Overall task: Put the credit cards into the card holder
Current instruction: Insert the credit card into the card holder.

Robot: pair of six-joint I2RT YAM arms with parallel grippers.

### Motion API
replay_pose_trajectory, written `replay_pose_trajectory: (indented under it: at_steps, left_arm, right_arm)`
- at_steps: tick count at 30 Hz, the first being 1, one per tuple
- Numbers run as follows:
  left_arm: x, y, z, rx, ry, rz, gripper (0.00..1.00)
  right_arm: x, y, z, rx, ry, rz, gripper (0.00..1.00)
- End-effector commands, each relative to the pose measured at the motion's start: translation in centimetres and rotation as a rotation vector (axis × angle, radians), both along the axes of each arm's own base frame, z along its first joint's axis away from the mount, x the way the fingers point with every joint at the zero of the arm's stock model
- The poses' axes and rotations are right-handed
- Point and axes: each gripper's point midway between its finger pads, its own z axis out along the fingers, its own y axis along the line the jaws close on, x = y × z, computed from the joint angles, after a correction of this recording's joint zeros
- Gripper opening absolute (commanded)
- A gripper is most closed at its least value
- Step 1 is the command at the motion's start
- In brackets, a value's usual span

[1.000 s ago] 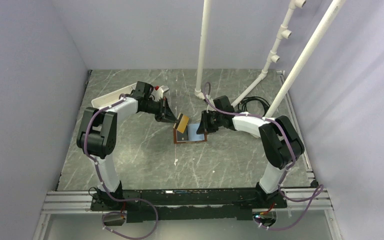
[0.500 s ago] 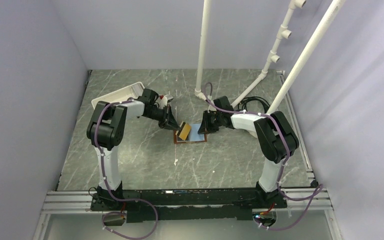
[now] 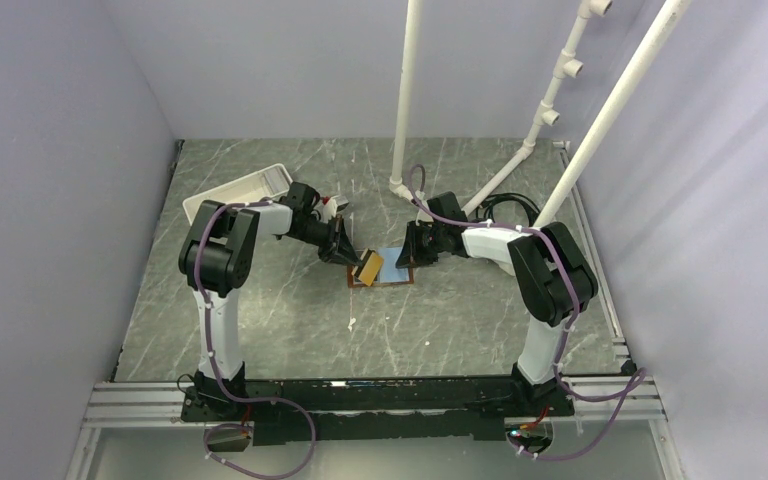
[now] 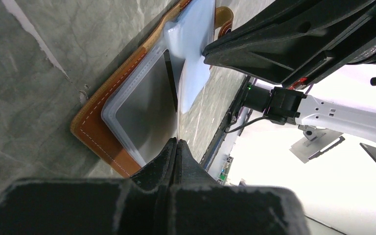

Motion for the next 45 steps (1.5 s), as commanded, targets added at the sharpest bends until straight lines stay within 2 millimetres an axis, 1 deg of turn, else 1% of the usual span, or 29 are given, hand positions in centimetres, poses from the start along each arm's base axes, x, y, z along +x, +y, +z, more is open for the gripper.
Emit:
replay_pose_trajectory:
  at_steps: [1,9,13,15,27,37,40,45]
  left_arm:
    - [0.0,0.2,0.8,-0.008,-0.048,-0.014,0.00]
    - [0.1,0.7,0.8,-0.008,-0.046,-0.004,0.00]
    - [0.4,1.3,1.0,-0.013,-0.051,0.014,0.00]
    - [0.5,1.3,1.1,-0.017,-0.053,0.015,0.00]
    - [0.3,0.0,0.8,-0.063,-0.042,-0.007,0.00]
    - [0.8,-1.2,0.2,-0.068,-0.043,-0.001,0.00]
    - [1.2,-1.6,-0.1,-0.065,-0.048,0.023,0.00]
    - [1.9,-1.9,-1.2,-0.026,-0.068,0.114,0.00]
  right_arm:
    - [0.8,-0.5,-0.1,-0.020,-0.025,-0.020,0.08]
    - [0.7,-0.5,-0.2,-0.018,-0.023,-0.016,0.08]
    - [0.7,-0.5,-0.2,-0.019,-0.023,-0.014,0.08]
    - [0.6,-0.5,-0.2,-0.018,-0.022,-0.014,0.08]
    - [0.6,-0.3,-0.2,-0.009,-0.017,-0.009,0.08]
    - [0.6,-0.2,-0.3,-0.004,-0.012,-0.007,0.08]
    - [0.6,-0.2,-0.2,-0.003,-0.014,-0.009,0.08]
    - [0.4,-0.2,-0.1,0.005,-0.012,-0.009,0.08]
